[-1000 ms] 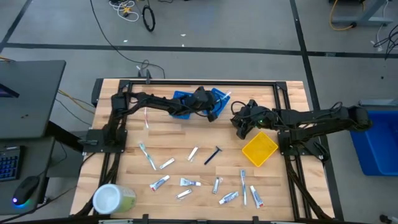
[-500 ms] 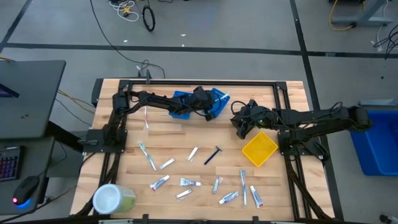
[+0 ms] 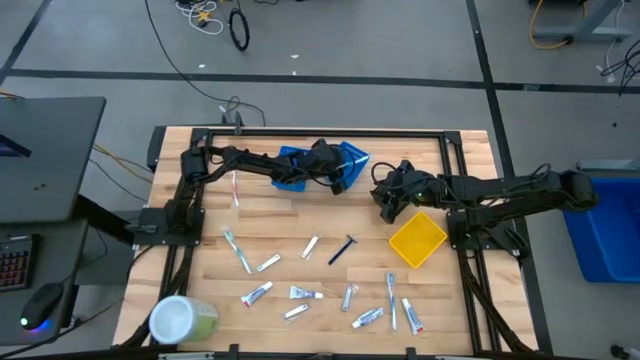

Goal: Pick & Place Travel size toiletries
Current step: Put the blue toothbrush into the right blue basket

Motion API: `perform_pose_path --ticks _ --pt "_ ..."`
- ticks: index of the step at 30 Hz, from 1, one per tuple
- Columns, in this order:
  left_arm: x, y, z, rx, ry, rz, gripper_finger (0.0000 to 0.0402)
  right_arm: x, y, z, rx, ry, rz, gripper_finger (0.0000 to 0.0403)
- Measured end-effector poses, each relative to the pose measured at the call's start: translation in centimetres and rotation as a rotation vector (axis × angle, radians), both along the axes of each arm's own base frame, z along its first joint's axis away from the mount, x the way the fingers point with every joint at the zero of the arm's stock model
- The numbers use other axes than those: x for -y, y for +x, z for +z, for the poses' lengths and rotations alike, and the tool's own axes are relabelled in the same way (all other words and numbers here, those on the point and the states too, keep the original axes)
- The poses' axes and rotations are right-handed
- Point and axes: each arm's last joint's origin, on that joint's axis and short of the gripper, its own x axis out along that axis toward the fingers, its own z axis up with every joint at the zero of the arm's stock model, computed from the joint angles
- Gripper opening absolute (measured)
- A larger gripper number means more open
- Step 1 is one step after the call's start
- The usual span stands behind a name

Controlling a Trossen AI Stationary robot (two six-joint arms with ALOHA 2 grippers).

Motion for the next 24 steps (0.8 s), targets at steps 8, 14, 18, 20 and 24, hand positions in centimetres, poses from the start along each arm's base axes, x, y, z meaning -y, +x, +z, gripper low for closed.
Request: perform_pose_path --ticks 8,14,18,20,24 --pt "-0.1 0.1 0.4 0.085 -0.057 0.072 0.0158 0.0 0.0 0.0 0.013 0.027 -0.02 0.0156" --pt "-0.1 0.1 0.3 0.077 -0.065 0.058 0.0125 0.0 0.0 0.0 0.014 0.029 -0.018 0.0164" --pt "0.0 -0.3 -0.4 -0.003 -0.099 0.048 0.0107 -0.1 0.0 0.0 0.015 0.047 0.008 0.0165" --pt "0.0 -0.5 -0.6 -0.034 -0.093 0.06 0.0106 -0.1 0.0 0.0 0.016 0.057 0.022 0.0162" --pt "-0.1 -0.6 -0.6 -0.053 -0.054 0.112 0.0105 -0.2 0.1 0.0 0.016 0.058 0.023 0.0153"
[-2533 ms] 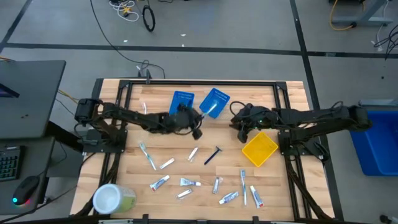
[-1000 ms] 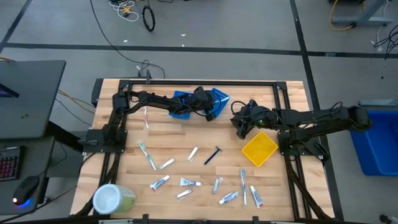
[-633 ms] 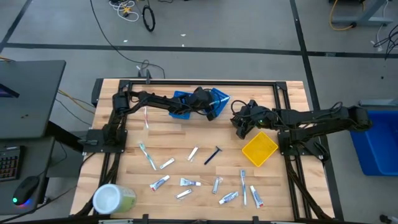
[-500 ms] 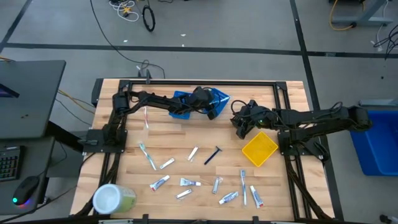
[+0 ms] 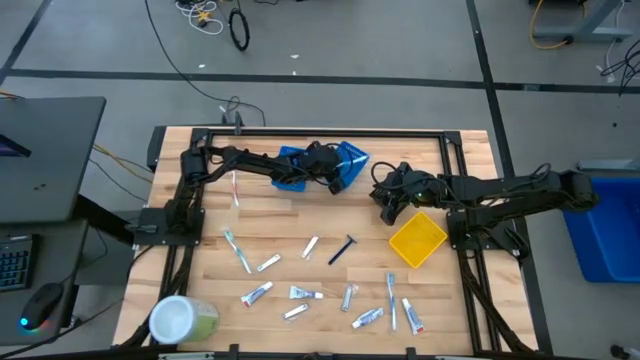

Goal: Pick & Place Travel size toiletries
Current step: Put the blue toothbrush into the right blue basket

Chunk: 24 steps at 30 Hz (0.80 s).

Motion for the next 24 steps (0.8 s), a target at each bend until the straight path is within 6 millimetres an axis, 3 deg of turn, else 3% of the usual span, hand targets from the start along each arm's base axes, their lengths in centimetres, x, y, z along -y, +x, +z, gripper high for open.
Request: perform_pose_path --ticks 7,24 --pt "-0.5 -0.1 0.1 0.021 -0.004 0.02 0.0013 0.0 0.0 0.0 0.0 0.0 0.0 0.014" --pt "-0.8 1.1 2.6 0.191 0.074 0.053 0.0005 0.0 0.0 0.0 -0.001 -0.003 0.001 0.0154"
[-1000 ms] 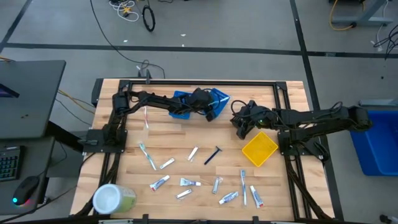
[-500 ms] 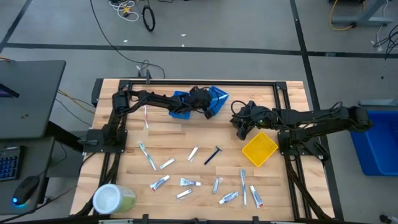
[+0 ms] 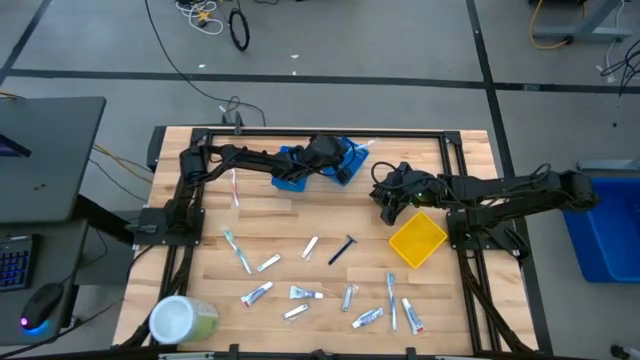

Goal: Pick & Place Travel size toiletries
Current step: Put the blue toothbrush into the right blue basket, then put the silver nail cutter into the black basket

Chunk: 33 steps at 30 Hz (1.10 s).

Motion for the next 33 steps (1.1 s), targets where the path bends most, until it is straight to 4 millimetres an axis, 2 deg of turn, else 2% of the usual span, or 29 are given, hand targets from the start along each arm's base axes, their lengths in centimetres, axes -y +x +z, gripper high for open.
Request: perform_pose_path --ticks 7,17,22,24,28,33 --pt "0.1 -0.1 -0.5 -0.025 -0.029 -0.017 0.0015 0.0 0.0 0.0 0.0 0.0 0.0 0.0151" --pt "0.3 -0.3 -1.0 -0.043 -0.103 -0.005 0.0117 0.0 0.0 0.0 0.0 0.0 0.0 0.0135" --pt "0.6 -0.2 -0.9 -0.053 -0.097 -0.02 0.0149 0.0 0.0 0.0 0.0 0.0 0.0 0.0133" --pt "1.0 -0.4 -0.2 -0.08 -0.069 -0.045 0.0155 0.0 0.0 0.0 0.0 0.0 0.0 0.0136" --pt "2.5 -1.3 3.2 -0.118 -0.05 -0.086 0.0157 0.0 0.0 0.0 0.0 0.0 0.0 0.0146" --pt "5.5 -4.3 6.6 -0.282 -0.12 -0.146 0.0148 0.0 0.2 0.3 0.035 -0.003 0.0 0.0159"
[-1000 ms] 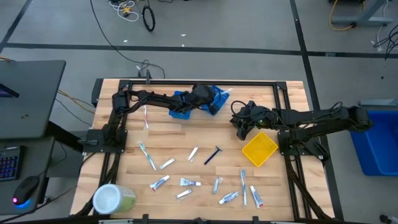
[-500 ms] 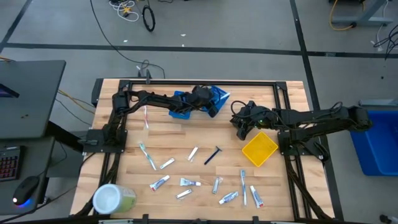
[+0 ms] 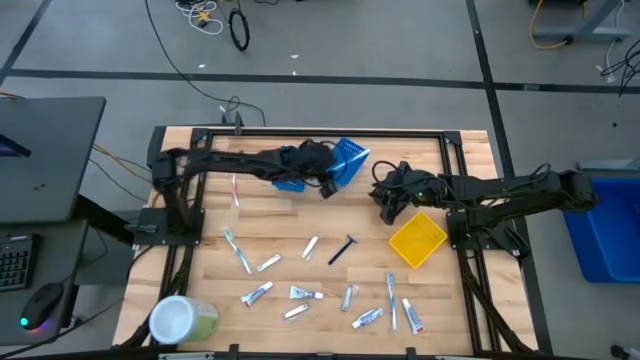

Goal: Pick & Place Travel size toiletries
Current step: Put the silver nail cutter into the black basket

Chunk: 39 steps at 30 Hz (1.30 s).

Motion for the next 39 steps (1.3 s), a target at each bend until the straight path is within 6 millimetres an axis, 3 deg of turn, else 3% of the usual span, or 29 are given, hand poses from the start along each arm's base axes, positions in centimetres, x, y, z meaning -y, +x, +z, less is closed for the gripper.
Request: perform_pose_path --ticks 8,12,16,21,27,32,39 --pt "4.1 -7.0 7.4 -0.026 -0.035 -0.019 0.0131 -0.1 0.5 0.8 0.109 0.045 0.003 0.0166" --pt "5.6 -10.7 8.3 -0.025 -0.053 -0.031 0.0127 -0.4 0.7 0.6 0.112 0.123 0.071 0.0156" --pt "7.2 -13.9 6.8 0.021 -0.057 -0.07 0.0127 -0.4 1.3 -0.1 0.088 0.15 0.089 0.0145" --pt "8.9 -16.2 2.7 0.147 -0.092 -0.117 0.0127 -0.3 2.6 -1.5 0.064 0.149 0.082 0.0141" --pt "10.0 -16.9 -1.5 0.286 -0.142 -0.215 0.0127 -0.5 4.6 -2.7 0.101 0.116 0.128 0.016" --pt "10.1 -17.2 -4.4 0.258 -0.157 -0.211 0.0127 -1.5 6.1 -2.7 0.216 0.085 0.223 0.0171" --pt "10.1 -16.9 -5.5 0.221 -0.158 -0.208 0.0127 -3.7 7.9 -2.1 0.285 0.07 0.326 0.0173"
